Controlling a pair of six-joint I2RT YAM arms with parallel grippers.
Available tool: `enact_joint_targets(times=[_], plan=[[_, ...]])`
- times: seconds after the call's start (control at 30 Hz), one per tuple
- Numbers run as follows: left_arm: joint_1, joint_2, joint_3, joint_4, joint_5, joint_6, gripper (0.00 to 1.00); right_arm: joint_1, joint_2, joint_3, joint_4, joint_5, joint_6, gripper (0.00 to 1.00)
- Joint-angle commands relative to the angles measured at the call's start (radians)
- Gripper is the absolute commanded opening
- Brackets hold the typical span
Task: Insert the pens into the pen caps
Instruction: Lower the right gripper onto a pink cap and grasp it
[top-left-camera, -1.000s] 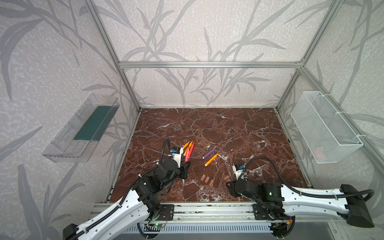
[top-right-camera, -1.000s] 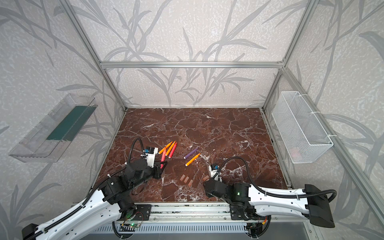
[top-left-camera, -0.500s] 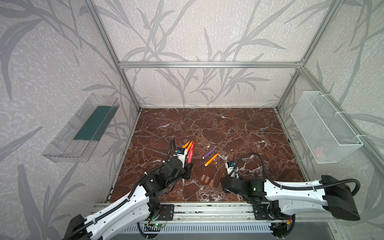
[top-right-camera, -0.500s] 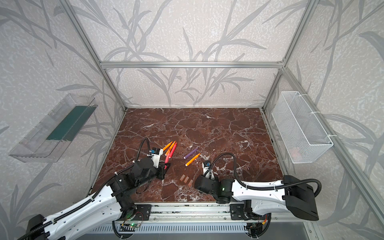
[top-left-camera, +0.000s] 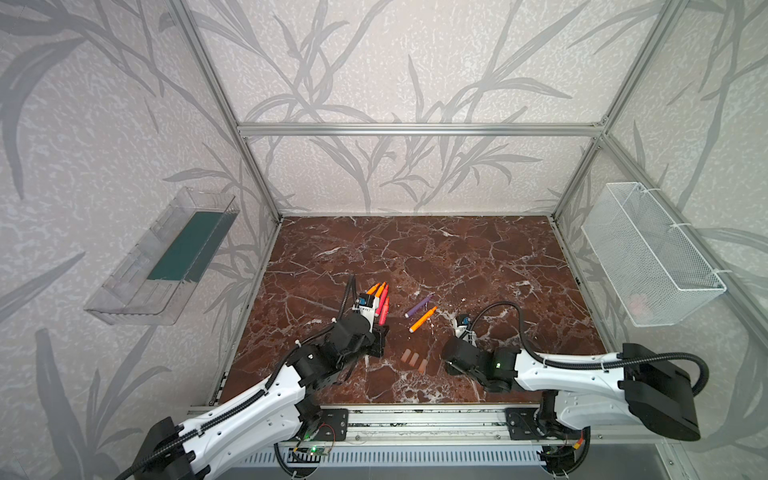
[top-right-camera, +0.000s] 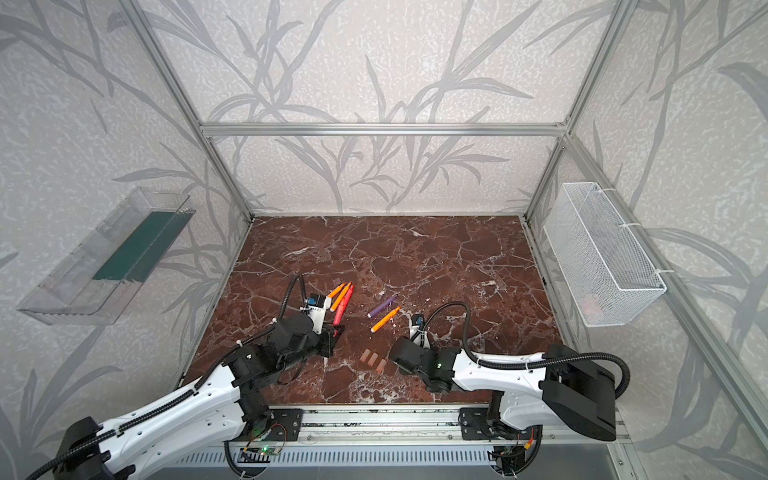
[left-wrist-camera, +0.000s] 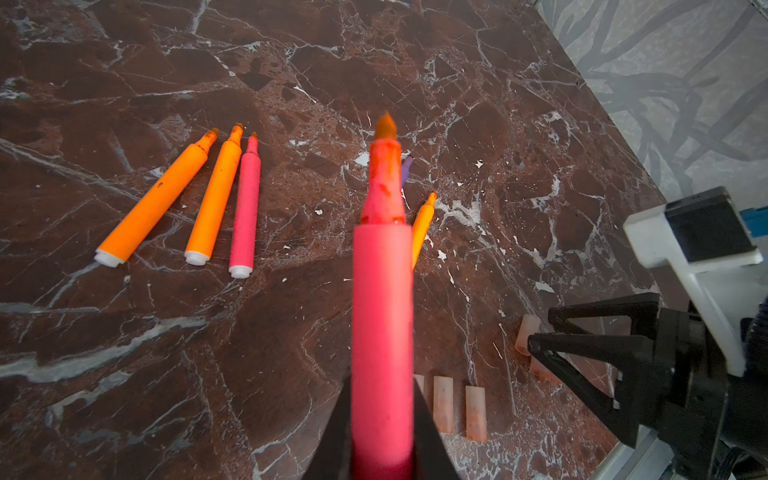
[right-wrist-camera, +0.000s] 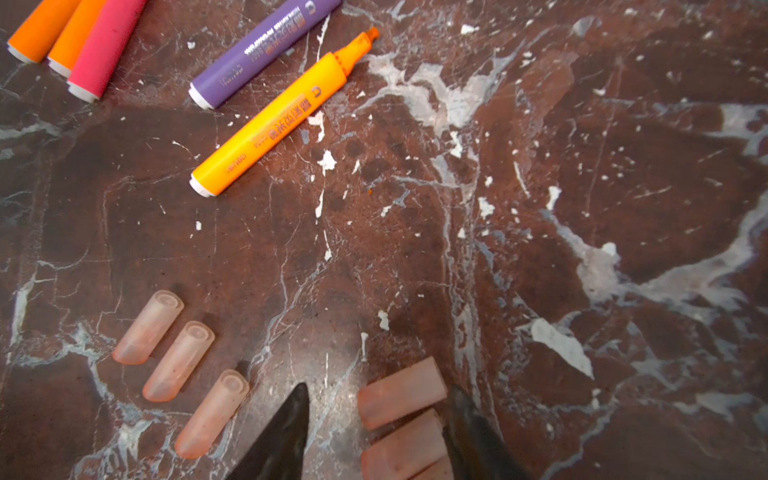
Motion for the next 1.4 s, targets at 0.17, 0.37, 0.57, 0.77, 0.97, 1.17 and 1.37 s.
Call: enact_joint_targets(times=[0.17,0.37,0.57,0.77,0.97,1.17,1.37], plan=[[0.005,-0.049,-0.005,0.016,0.006,-0.009,0.00,-0.013,0.044,0.001,0.042,0.012,-0.005,0.55],[0.004,-0.095,-0.013,-0.005,0.007,-0.010,0.00,-0.016,0.118,0.028,0.060,0.008,-0.006,0.55],[0.004,-0.121,-0.012,-0.025,0.006,-0.005,0.00,-0.015,0.181,0.101,0.013,-0.012,-0.030,0.54],[0.004,-0.126,-0.010,-0.024,0.007,-0.002,0.00,-0.009,0.247,0.163,-0.014,-0.039,-0.043,0.50],[0.005,-0.126,-0.006,-0.028,0.007,0.001,0.00,0.036,0.257,0.209,-0.143,0.070,-0.006,0.48],[0.004,-0.134,-0.008,-0.026,0.011,-0.003,0.00,0.073,0.259,0.213,-0.169,0.112,0.023,0.48],[0.004,-0.148,-0.016,-0.030,0.013,-0.010,0.00,0.073,0.290,0.209,-0.145,0.110,0.032,0.48]])
